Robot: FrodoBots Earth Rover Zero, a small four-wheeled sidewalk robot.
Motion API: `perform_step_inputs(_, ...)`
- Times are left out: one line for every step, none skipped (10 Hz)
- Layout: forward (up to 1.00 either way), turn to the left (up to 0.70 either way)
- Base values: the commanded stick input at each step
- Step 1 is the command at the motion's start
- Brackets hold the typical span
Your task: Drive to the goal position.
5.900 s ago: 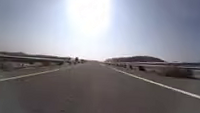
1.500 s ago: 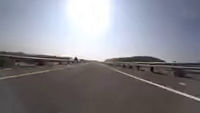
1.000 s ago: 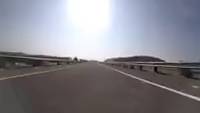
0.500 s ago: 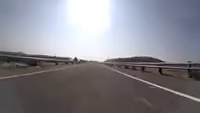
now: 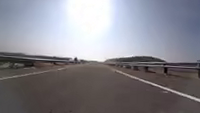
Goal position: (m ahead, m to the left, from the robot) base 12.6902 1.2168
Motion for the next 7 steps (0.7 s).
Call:
perform_step_inputs(1.00,0.02)
perform_step_inputs(1.00,0.02)
perform_step_inputs(1.00,0.02)
perform_step_inputs(1.00,0.02)
perform_step_inputs(1.00,0.02)
perform_step_inputs(1.00,0.02)
perform_step_inputs(1.00,0.02)
